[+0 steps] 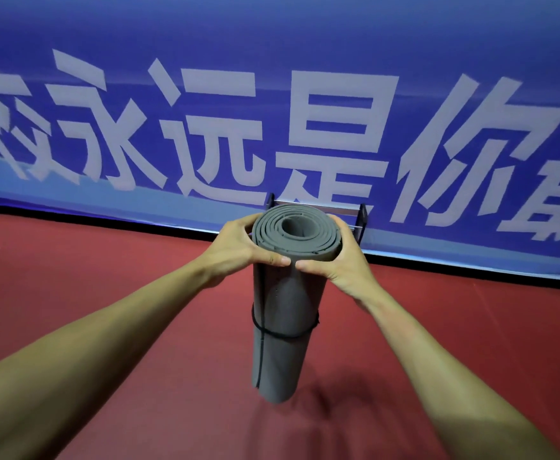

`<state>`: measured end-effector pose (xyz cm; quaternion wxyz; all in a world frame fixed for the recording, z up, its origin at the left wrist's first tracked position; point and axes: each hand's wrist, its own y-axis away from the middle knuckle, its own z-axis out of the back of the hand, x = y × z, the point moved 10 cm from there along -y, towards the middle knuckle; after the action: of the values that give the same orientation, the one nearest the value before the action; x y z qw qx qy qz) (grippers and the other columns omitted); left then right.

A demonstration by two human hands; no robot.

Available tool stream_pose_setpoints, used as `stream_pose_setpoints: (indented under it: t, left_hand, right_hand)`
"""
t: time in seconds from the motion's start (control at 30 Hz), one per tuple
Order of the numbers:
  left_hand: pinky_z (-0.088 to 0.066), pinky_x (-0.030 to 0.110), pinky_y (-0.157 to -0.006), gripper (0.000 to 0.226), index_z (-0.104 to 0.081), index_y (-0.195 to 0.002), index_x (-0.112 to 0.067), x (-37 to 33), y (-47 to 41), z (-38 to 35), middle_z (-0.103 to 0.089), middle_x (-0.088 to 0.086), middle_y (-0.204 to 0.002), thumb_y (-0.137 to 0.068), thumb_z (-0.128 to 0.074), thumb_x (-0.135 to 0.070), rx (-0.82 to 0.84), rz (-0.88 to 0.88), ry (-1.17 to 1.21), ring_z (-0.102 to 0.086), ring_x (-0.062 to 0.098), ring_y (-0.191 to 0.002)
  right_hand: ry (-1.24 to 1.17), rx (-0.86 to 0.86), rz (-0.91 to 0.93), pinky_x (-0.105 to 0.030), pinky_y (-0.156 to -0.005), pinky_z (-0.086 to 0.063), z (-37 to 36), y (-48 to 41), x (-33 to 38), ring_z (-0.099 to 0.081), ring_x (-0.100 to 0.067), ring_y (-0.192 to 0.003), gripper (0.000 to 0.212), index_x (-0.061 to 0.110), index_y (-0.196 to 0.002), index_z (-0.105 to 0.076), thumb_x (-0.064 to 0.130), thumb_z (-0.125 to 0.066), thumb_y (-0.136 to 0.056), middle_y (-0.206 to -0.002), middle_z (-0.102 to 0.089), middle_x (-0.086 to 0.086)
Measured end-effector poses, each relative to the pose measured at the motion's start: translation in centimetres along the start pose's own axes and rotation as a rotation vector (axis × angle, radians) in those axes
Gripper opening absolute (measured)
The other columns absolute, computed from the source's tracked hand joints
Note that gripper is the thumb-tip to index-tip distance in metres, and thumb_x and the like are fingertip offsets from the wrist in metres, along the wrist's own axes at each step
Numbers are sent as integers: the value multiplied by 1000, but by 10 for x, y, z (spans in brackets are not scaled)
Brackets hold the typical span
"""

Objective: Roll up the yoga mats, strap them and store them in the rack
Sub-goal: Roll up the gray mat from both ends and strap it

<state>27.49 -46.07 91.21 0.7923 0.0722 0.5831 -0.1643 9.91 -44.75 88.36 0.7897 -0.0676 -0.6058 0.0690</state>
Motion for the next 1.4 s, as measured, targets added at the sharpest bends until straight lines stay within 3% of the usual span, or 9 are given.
stream_pose_setpoints:
  t: [0.13, 0.33, 0.5, 0.6, 0.7, 0.8, 1.0, 1.17, 1.4]
  left_hand:
    - [-47, 32, -101, 79, -61, -124, -24, 34, -65, 29, -71, -12, -108, -52, -94, -18, -16, 4, -8, -63, 3, -107]
    - [-45, 29, -102, 93, -57, -129, -24, 87, -172, 80, -66, -17, -115, -45, -95, -39, -33, 53, -42, -56, -3, -111]
    - [-43, 29, -105, 101, -53, -134, -30, 100, -256, 115, -63, -17, -122, -43, -93, -49, 38, 53, -80, -55, -1, -117]
    - [-46, 18, -93, 72, -61, -113, -39, 101, -304, 129, -65, -22, -110, -50, -94, -34, 27, 27, -109, -58, -8, -105]
    - [-47, 11, -85, 70, -60, -112, -43, 102, -358, 135, -63, -23, -106, -50, -93, -36, 15, 1, -145, -56, -9, -100]
    - [-41, 3, -78, 78, -58, -121, -29, 106, -417, 131, -64, -21, -111, -52, -92, -37, 41, -12, -180, -51, -20, -98]
    - [-48, 33, -100, 91, -56, -125, -22, 117, -536, 131, -66, -13, -115, -44, -94, -41, 40, 64, -212, -60, 1, -108]
    - [-38, 32, -110, 127, -38, -145, -15, 112, -625, 142, -57, -9, -134, -37, -95, -49, 17, 86, -215, -51, 4, -124]
    - [-47, 27, -99, 103, -47, -138, -17, 109, -710, 153, -62, -13, -122, -48, -93, -35, 39, 12, -194, -57, -2, -108]
  right_hand:
    - [165, -44, -61, -28, -105, -40, -7, -68, -22, -49, -3, -124, 111, 31, -139, -43, 52, -92, -41, -133, -55, 13]
    - [70, -103, -187, -34, -104, -45, -22, -177, -66, -56, -3, -115, 80, 23, -119, -57, 16, -95, -48, -121, -64, 6]
    - [58, -18, -127, -7, -86, -45, -34, -264, -68, -56, 4, -114, 78, 28, -127, -57, 11, -90, -58, -118, -65, 16]
    - [137, 62, -89, 1, -85, -37, -35, -309, -67, -49, 22, -108, 76, 34, -131, -52, 18, -88, -65, -117, -61, 26]
    - [168, 59, -103, -21, -102, -40, -29, -358, -83, -49, 5, -122, 87, 34, -137, -45, 29, -89, -63, -127, -59, 20]
    - [251, 25, -104, -34, -104, -43, -18, -413, -100, -51, -3, -121, 105, 31, -136, -39, 43, -92, -46, -129, -56, 14]
    - [277, -28, -80, -33, -94, -49, 21, -525, -126, -57, -6, -111, 99, 33, -122, -45, 49, -91, -36, -117, -61, 17]
    - [262, -13, -46, -37, -95, -50, 48, -617, -129, -57, -4, -109, 94, 39, -117, -45, 55, -87, -33, -114, -62, 20]
    - [304, -45, -17, -41, -93, -52, 63, -698, -138, -58, -5, -111, 104, 34, -126, -48, 59, -88, -33, -118, -62, 17]
